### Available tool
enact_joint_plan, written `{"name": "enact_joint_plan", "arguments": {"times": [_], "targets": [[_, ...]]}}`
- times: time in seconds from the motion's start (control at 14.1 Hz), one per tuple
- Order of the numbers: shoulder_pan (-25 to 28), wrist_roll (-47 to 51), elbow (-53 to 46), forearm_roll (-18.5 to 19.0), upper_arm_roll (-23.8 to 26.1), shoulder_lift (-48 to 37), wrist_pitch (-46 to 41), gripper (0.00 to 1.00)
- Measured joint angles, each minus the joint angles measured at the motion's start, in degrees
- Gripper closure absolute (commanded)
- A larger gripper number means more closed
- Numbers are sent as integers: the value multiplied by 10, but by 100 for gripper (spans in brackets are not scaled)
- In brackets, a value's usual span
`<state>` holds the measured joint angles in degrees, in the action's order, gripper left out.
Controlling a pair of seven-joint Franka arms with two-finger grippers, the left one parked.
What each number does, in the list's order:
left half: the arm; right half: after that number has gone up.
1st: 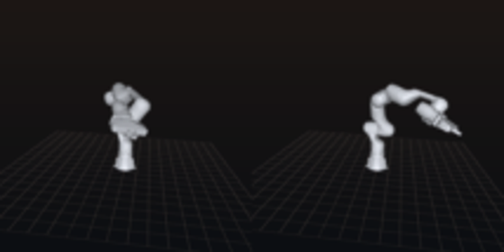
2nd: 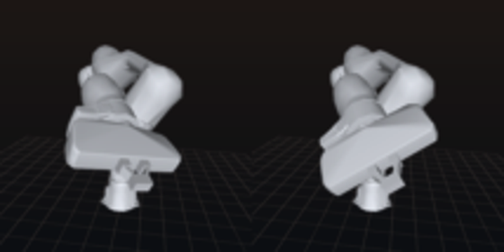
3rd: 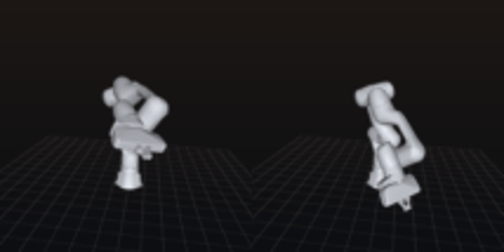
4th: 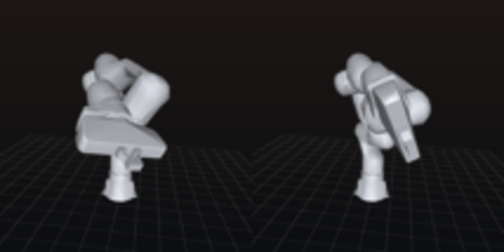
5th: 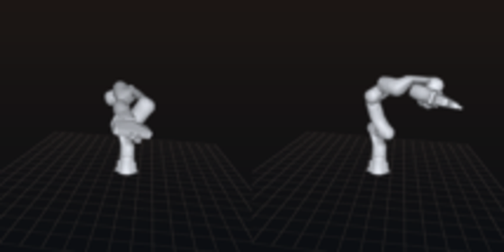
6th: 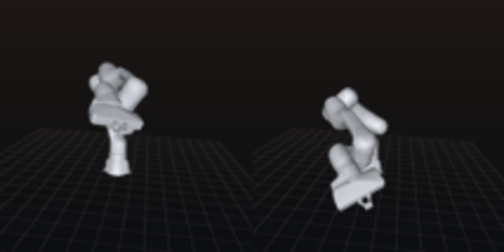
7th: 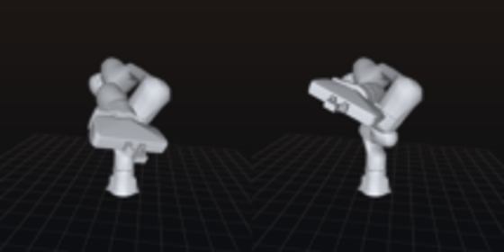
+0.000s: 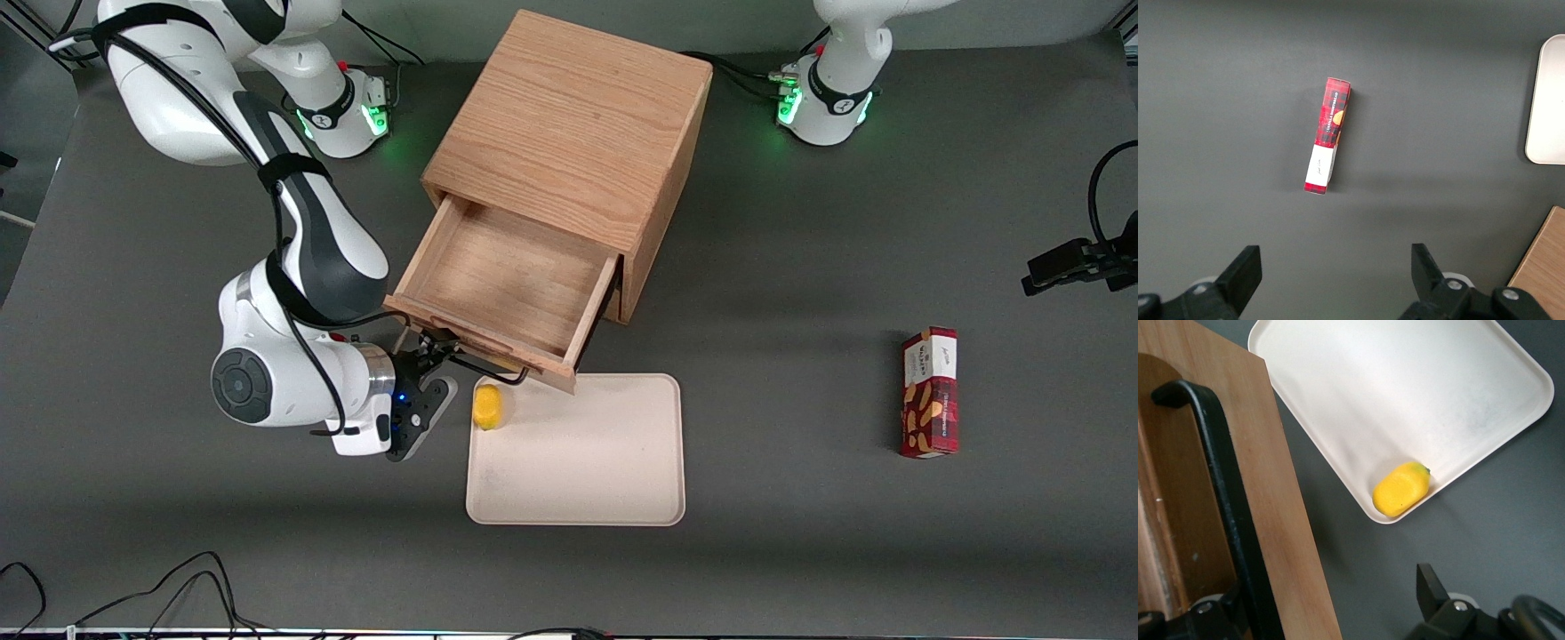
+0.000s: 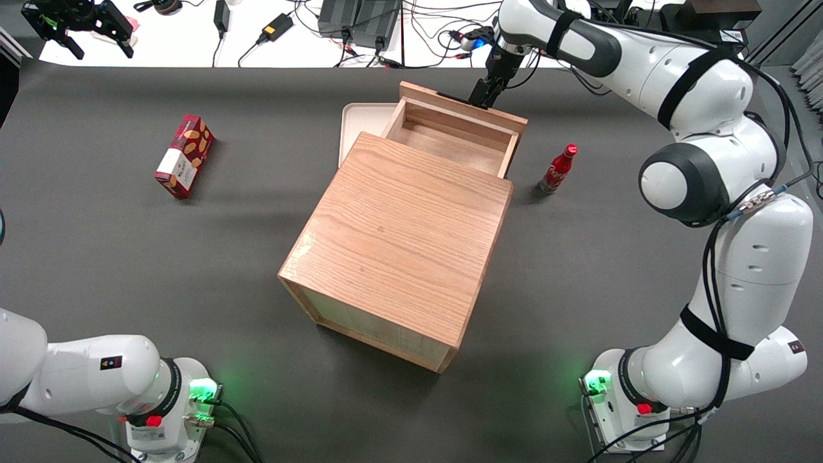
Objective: Open upper drawer
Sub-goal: 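Keep pulling the drawer handle further out with the right gripper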
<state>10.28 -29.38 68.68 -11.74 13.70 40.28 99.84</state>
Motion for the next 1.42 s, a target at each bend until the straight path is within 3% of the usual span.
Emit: {"name": "enact_joint_plan", "arguments": {"times": [1.42], "targets": [[5, 4, -84, 0, -4, 54, -1, 0]]}}
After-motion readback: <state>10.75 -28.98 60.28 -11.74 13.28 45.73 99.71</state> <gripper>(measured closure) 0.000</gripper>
